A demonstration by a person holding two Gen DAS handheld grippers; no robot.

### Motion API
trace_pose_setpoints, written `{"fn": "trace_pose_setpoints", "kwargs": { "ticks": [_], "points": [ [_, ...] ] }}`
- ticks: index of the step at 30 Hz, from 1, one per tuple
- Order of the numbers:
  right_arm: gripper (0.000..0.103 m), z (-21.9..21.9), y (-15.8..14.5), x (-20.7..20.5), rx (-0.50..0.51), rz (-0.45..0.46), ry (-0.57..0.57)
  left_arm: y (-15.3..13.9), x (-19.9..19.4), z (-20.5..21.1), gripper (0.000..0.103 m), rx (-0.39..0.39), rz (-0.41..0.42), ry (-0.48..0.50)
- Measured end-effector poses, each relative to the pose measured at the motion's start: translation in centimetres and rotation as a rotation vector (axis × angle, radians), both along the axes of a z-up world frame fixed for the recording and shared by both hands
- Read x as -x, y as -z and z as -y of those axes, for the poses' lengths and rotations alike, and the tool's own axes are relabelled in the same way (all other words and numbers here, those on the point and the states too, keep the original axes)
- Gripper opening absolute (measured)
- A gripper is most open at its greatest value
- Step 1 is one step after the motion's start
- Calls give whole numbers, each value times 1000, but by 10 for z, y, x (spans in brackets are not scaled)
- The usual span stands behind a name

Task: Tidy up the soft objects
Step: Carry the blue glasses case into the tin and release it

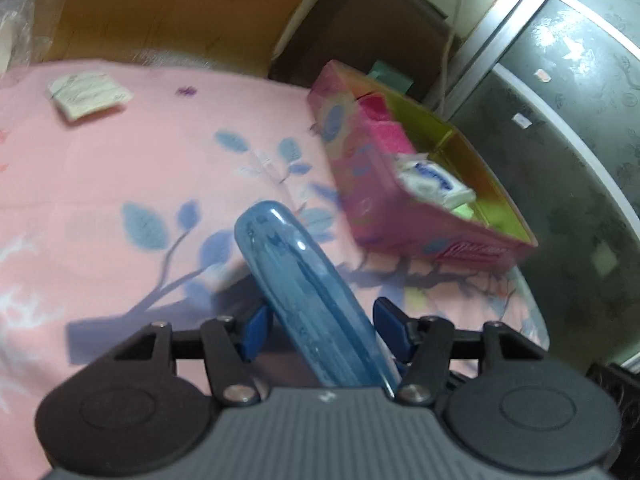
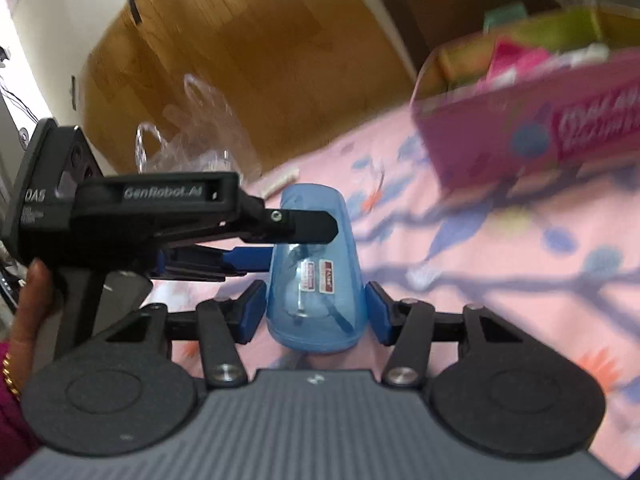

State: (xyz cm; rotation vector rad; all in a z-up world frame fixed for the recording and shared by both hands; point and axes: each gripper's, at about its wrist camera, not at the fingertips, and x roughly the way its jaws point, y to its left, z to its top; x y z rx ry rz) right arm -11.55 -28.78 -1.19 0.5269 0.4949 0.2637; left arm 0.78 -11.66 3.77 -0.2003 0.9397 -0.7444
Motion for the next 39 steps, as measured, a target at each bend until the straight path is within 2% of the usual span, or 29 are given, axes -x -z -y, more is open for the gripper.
{"fn": "trace_pose_setpoints", "kwargs": {
  "ticks": [3,6,8,12,14,15,16,18,20,22,29,31,34,39],
  "points": [
    [57,16,-19,3,35,98,57,-28,-1,22,56,16,69,43],
    [57,32,-40,-1,132,184,136,-56,-13,60,56,17,148,99],
    [57,48,-48,-10,186,210,195,-67,-22,88,57,14,197,134],
    [57,77,-51,-38,250,190,288,-66,-47,138,55,1,196,151],
    [57,88,-47,-57,303,173,341,-59,-57,161,62,-31,200,159],
    [57,88,-45,-70,341,159,366,-55,-60,171,73,-58,210,151],
    [58,90,-43,-81,381,139,381,-50,-63,179,79,-95,226,122],
    [62,103,-34,-94,438,96,408,-41,-65,185,79,-163,269,69],
    [63,108,-30,-90,437,94,436,-38,-61,175,79,-171,283,52],
    [63,106,-29,-70,397,150,447,-39,-55,155,79,-141,295,51],
    [63,68,-33,-29,363,223,457,-42,-41,71,82,-130,331,-32],
    [63,50,-35,-22,358,247,426,-37,-38,41,82,-158,339,-69],
    [63,20,-37,-23,352,262,330,-19,-35,-3,84,-250,345,-166],
    [63,-31,-27,-36,380,197,126,12,-42,-68,90,-382,307,-346]
  ]
}}
